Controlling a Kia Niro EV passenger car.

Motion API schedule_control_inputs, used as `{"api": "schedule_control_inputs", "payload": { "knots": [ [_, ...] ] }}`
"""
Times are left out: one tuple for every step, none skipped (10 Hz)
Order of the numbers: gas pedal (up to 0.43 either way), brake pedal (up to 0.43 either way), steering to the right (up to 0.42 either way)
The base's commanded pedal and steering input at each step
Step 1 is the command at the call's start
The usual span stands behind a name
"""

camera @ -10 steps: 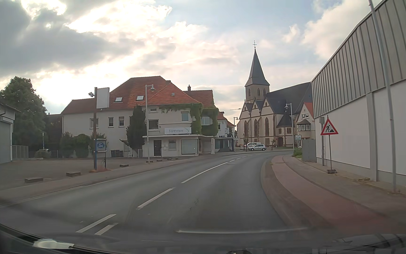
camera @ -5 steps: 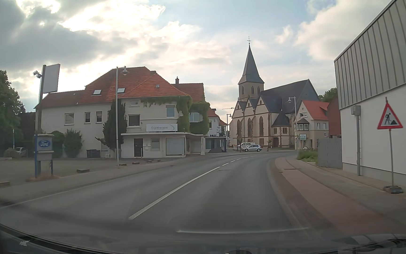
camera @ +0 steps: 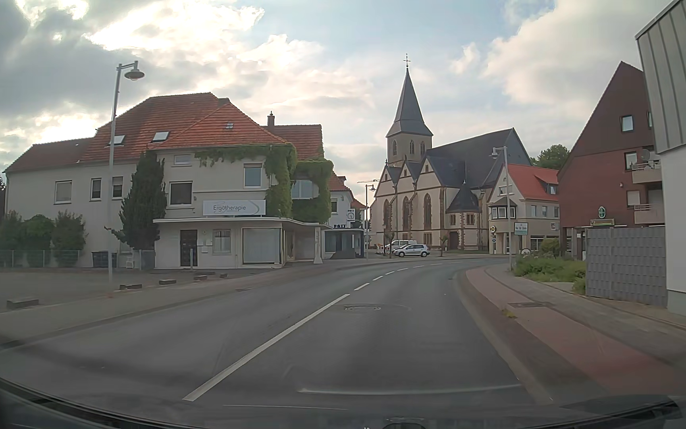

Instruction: Follow the waypoints while adhering to traffic rules and regulations

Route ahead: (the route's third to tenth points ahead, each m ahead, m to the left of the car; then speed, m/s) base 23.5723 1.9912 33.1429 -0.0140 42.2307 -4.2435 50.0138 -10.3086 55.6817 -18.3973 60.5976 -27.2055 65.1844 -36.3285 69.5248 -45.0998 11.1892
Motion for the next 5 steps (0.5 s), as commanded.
{"api": "schedule_control_inputs", "payload": {
  "knots": [
    [0.087,0.0,0.037],
    [0.087,0.0,0.037],
    [0.079,0.0,0.037],
    [0.059,0.0,0.037],
    [0.047,0.0,0.037]
  ]
}}
